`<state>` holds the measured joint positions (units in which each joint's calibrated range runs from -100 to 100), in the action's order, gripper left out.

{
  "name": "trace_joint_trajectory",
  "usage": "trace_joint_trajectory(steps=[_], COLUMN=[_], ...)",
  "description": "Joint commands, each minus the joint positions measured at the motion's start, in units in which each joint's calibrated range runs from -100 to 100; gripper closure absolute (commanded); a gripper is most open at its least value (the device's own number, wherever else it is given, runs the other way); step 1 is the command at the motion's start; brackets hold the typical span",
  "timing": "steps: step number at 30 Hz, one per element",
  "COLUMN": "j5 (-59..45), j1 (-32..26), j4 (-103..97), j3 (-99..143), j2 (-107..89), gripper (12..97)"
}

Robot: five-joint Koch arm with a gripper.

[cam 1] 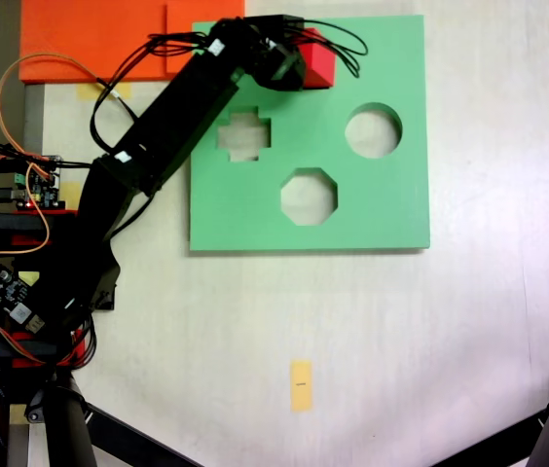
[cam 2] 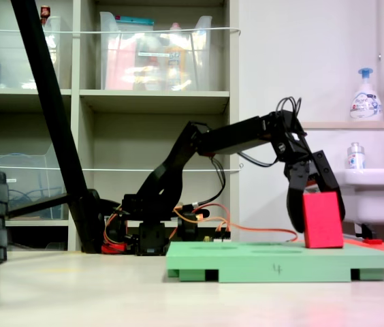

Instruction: Put the square block into the corresponding hole

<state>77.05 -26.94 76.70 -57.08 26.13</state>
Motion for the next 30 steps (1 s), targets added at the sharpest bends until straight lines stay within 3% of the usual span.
trace_joint_trajectory(steps=[1, 30], j5=[0.3, -2.7], j1=[-1.0, -2.3], j4=[-5.4, 7.7], j3=[-1.7, -1.1], j2=[0.1, -4.9], gripper=[80.7, 80.9])
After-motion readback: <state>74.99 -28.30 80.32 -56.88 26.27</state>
